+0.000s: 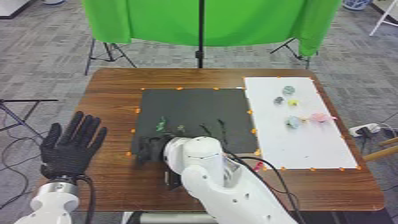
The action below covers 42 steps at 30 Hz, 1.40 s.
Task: Arrange flowers
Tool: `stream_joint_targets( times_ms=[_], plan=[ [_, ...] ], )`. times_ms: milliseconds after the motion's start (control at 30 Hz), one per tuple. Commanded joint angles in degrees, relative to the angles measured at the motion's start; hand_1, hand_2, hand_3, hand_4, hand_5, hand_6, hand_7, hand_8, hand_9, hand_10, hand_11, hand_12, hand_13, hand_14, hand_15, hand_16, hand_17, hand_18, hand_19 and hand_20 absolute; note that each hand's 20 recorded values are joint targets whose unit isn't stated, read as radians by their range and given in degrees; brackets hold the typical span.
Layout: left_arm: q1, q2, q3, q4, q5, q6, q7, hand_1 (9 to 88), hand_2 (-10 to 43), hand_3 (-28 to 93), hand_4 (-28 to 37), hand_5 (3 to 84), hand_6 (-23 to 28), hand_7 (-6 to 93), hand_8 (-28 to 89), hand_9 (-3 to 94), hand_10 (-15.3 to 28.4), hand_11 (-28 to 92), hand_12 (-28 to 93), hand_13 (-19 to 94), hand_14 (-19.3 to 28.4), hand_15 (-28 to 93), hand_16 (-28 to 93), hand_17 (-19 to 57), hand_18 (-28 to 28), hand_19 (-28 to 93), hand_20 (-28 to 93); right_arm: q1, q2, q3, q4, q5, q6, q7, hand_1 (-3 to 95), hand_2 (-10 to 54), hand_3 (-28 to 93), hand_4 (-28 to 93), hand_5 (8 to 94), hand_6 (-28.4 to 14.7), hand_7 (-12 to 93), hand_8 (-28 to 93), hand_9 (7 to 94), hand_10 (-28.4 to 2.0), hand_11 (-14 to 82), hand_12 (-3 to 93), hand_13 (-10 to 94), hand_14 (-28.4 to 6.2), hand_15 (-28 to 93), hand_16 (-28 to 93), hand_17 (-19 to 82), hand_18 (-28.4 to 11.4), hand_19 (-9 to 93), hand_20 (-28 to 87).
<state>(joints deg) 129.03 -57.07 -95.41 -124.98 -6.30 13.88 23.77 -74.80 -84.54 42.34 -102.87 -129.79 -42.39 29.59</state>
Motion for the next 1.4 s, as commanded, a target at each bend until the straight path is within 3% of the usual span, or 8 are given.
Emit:
stream_joint_targets(
  times_ms=[33,333,533,700,933,1033,1133,1400],
  plan=[
    [1.1,-1.00,-0.18,0.12,-0.50,0.19,-0.19,24.8,17.5,75,-28.3,45.9,7.9,11.9,-9,40.1,13.8,20,11,33,12.5,29,-4,-4.4,13.1,36,15,-1.5,2.1,0.8,-1.0,1.0,-0.8,2.0,24.8,13.1,76,-20,53.5,-9.1,5,-9,61.6,-23.1,42.3,26.7,58,-19.3,77,33,35,-25.3,93,42],
    [1.0,-1.15,0.18,0.35,-0.07,-0.05,-0.42,24.8,17.5,75,-28.3,45.9,8.0,11.9,-9,40.1,13.9,20,11,33,12.5,29,-4,-4.4,13.1,36,16,-1.9,2.2,2.5,-2.6,2.0,-2.9,1.3,24.6,13.1,75,-20,53.0,-8.8,5,-9,61.0,-23.4,40.1,26.1,57,-20.0,76,33,34,-25.5,93,42],
    [1.3,-1.82,0.29,0.23,-0.10,-0.18,-0.86,24.8,17.5,75,-28.3,45.7,7.9,11.7,-9,39.9,13.8,20,11,33,12.4,28,-4,-4.5,13.1,36,16,-4.3,3.6,4.4,-6.6,5.0,2.5,-1.4,24.7,12.7,76,-21,49.1,-6.3,5,-8,60.4,-22.9,37.1,24.6,57,-19.8,76,33,33,-25.7,92,41],
    [1.6,-2.17,-0.17,0.14,0.15,-0.29,-1.01,24.8,17.5,75,-28.3,45.6,7.9,11.7,-9,39.8,13.9,20,11,33,12.4,28,-4,-4.5,13.1,36,15,-5.7,4.3,7.9,-10.7,9.6,4.9,-0.2,24.9,12.1,76,-21,46.6,-5.1,5,-9,60.7,-22.7,37.0,24.5,57,-19.6,76,33,33,-25.7,92,41],
    [2.2,-2.81,-0.74,-0.25,0.53,-0.62,-1.15,24.8,17.5,75,-28.3,45.6,7.9,11.7,-9,39.9,13.8,20,11,33,12.4,28,-4,-4.5,13.1,36,15,-9.1,9.5,17.2,-16.5,10.8,13.1,1.9,24.4,11.7,75,-21,47.5,-4.7,5,-9,60.5,-22.6,34.6,23.6,56,-19.8,75,32,32,-25.5,91,41],
    [2.1,-3.04,-1.02,-0.43,0.80,-0.64,-1.27,24.7,17.5,75,-28.3,45.6,7.9,11.7,-9,39.9,13.9,20,11,33,12.4,28,-4,-4.6,13.1,36,15,-11.0,12.5,24.6,-18.2,14.1,11.8,6.2,24.7,10.7,76,-21,48.3,-6.0,5,-9,58.7,-23.0,26.4,20.5,54,-19.8,70,28,31,-25.1,90,41],
    [1.9,-3.12,-1.09,-0.47,1.09,-0.90,-1.36,24.8,17.5,75,-28.3,45.7,7.9,11.7,-9,39.9,13.8,20,11,33,12.5,28,-4,-4.6,13.1,36,15,-14.7,16.9,31.6,-19.5,12.8,15.2,7.1,25.8,8.2,76,-21,47.7,-7.5,4,-8,52.5,-23.4,15.8,17.2,50,-20.4,59,21,29,-24.9,89,41],
    [3.5,-3.58,-2.65,-1.09,1.28,-0.94,-0.65,24.8,17.4,75,-28.3,45.7,7.9,11.7,-9,39.9,13.8,20,11,33,12.4,28,-4,-4.6,13.2,36,15,-24.0,22.6,46.5,-18.1,8.0,21.9,11.3,27.6,3.2,78,-22,44.7,-8.3,5,-8,43.1,-22.6,10.9,16.1,39,-19.6,43,16,23,-23.6,83,41]
  ],
)
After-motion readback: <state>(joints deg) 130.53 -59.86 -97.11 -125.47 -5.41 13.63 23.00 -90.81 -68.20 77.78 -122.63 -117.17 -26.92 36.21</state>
